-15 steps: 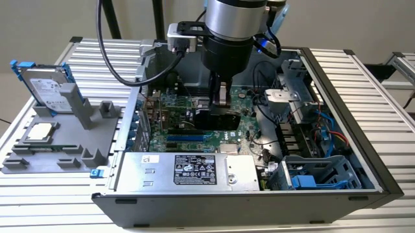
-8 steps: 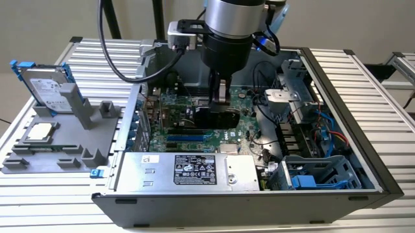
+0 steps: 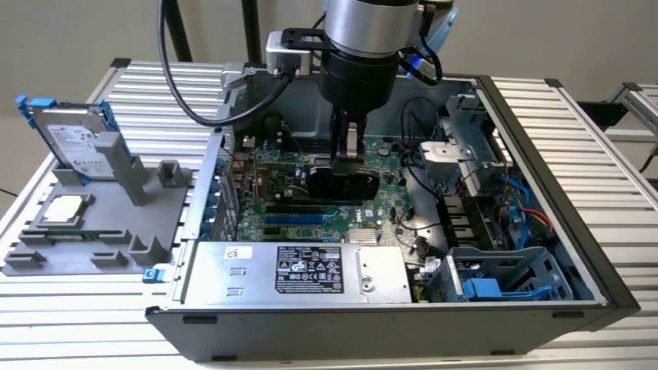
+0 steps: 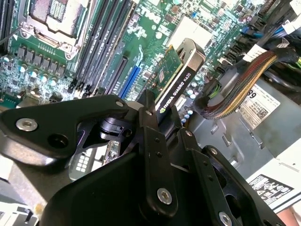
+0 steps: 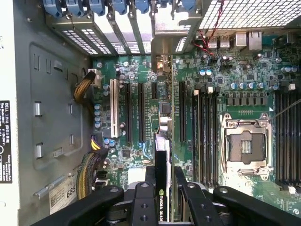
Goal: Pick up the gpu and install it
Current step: 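Insert the gpu into the slot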
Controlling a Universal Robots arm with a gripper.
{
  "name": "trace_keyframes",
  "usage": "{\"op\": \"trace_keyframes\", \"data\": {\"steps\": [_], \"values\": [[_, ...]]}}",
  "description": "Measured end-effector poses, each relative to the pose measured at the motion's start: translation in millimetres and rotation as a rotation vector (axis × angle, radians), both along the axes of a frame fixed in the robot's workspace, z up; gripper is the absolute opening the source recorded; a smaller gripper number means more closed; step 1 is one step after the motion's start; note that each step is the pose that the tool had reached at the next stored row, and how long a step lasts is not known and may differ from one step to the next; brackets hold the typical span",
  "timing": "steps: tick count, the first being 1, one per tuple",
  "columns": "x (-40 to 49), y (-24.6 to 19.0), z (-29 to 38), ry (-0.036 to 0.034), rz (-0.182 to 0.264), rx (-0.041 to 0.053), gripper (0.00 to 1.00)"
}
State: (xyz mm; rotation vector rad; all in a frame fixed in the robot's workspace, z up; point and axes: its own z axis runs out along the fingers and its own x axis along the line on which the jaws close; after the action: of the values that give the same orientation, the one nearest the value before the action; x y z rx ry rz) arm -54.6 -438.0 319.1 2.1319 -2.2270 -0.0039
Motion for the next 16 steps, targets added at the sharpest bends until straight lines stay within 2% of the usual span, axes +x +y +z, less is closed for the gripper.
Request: {"op": "trace_keyframes", "data": {"steps": [12, 16], "values": [[0.0, 0.6, -1.5, -0.0002, 0.000, 0.0001, 0.00], [-0.5, 0.8, -3.2, -0.0028, 0.000, 0.0003, 0.00]]}}
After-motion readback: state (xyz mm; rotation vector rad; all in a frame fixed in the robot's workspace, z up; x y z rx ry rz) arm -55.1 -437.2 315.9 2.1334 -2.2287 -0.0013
